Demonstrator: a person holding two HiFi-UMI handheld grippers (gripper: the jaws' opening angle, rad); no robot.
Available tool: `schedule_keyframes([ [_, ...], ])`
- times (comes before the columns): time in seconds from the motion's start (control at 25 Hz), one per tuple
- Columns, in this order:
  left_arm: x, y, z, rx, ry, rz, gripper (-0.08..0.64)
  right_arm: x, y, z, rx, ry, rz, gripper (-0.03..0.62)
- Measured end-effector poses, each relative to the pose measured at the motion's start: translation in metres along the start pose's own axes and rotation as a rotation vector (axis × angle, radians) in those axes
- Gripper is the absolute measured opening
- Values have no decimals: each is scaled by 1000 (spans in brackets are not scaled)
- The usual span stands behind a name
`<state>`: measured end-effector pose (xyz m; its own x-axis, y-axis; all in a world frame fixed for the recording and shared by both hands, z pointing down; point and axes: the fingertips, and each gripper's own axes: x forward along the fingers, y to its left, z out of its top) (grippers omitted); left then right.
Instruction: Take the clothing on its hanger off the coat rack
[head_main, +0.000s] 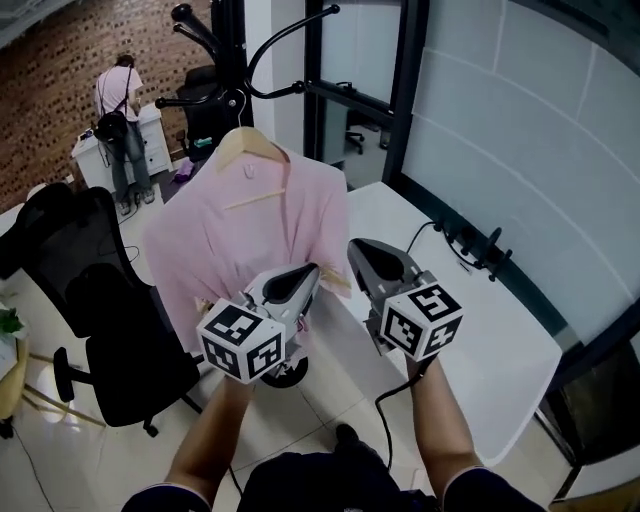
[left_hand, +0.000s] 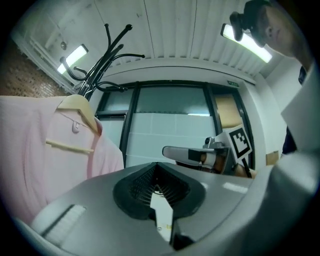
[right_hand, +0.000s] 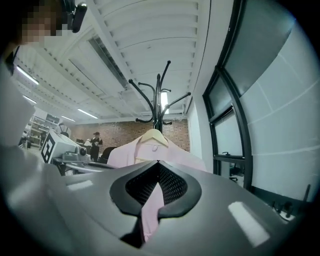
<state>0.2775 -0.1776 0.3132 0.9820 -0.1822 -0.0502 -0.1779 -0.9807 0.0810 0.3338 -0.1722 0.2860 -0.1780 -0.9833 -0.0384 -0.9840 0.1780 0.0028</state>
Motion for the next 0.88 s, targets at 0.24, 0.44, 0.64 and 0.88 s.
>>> schedule_keyframes([
  [0.24,13,23,13,2,-39,176,9,34,-12,5,-66,20,168,2],
  [0.44,9,36,16,9,-49,312,9,54,-11,11,-100,5,303,2],
  [0.64,2,47,15,10,-50,433,9,68,-12,12,-118,-1,394,2],
  [0.88,5,56,11,-5,-35,513,9,81,-14,9,-136,1,457,2],
])
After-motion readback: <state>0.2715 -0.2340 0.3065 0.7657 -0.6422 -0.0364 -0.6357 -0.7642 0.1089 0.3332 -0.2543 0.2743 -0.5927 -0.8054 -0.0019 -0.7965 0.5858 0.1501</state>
